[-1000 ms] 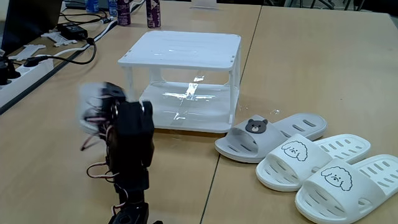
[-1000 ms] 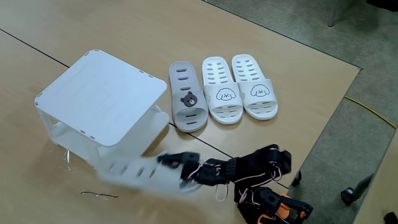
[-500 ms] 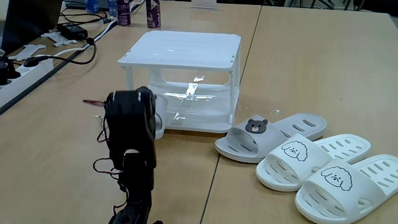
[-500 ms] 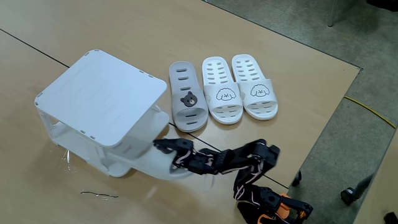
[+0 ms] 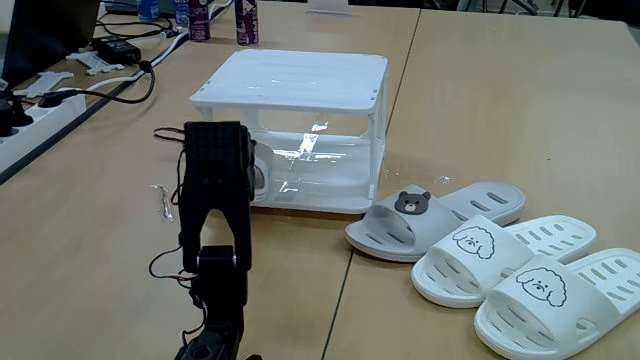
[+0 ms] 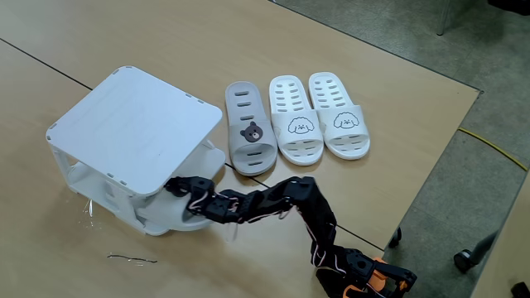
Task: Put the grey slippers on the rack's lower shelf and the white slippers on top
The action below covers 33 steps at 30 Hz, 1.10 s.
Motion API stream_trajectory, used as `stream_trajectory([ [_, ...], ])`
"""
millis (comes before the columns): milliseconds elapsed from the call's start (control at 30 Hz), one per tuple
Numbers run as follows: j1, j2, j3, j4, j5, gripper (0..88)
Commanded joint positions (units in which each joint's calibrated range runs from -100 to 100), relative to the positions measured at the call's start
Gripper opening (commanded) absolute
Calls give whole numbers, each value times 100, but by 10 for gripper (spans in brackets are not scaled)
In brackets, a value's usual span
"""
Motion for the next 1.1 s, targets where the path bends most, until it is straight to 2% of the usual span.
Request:
stream_trajectory([
  [0,30,846,-2074,-26,42,8],
  [133,38,1594,-3112,43,42,8],
  [333,219,2411,-5132,1061,42,8],
  [467,260,2638,-5448,1199,42,13],
  [500,260,2638,-5376,1199,42,36],
  [633,260,2318,-4826,1165,42,291],
  [1067,285,-13,-1262,1122,42,301],
])
